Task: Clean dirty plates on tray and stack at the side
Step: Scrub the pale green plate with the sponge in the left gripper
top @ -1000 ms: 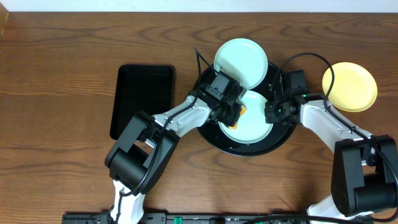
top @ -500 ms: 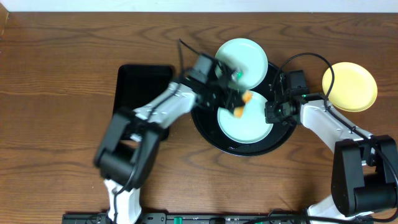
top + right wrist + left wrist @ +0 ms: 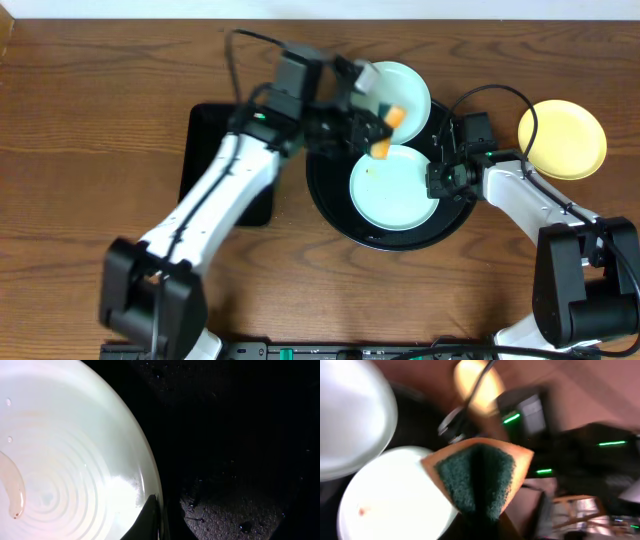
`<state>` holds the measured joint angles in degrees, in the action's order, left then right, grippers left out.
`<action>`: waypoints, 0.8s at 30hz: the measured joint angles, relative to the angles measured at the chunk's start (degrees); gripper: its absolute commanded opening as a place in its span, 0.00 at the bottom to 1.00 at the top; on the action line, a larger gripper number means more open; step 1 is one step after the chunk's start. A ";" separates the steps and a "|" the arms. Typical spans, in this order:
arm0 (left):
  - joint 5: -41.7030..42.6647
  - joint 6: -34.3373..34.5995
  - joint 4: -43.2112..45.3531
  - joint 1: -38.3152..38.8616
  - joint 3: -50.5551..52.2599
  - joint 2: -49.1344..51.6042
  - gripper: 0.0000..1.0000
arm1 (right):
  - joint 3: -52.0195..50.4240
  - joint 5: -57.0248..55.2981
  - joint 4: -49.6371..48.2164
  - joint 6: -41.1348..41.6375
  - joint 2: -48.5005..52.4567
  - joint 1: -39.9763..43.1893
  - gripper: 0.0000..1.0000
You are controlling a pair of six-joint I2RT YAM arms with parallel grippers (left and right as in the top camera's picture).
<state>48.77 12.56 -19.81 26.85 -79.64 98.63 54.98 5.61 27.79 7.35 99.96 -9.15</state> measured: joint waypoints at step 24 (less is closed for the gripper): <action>-31.17 -8.85 -1.81 10.54 -3.34 23.32 0.07 | 0.00 0.11 -0.24 0.00 0.00 0.00 0.01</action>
<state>17.61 3.70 -21.63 37.39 -82.98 121.95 54.98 5.72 27.55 7.35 99.96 -9.15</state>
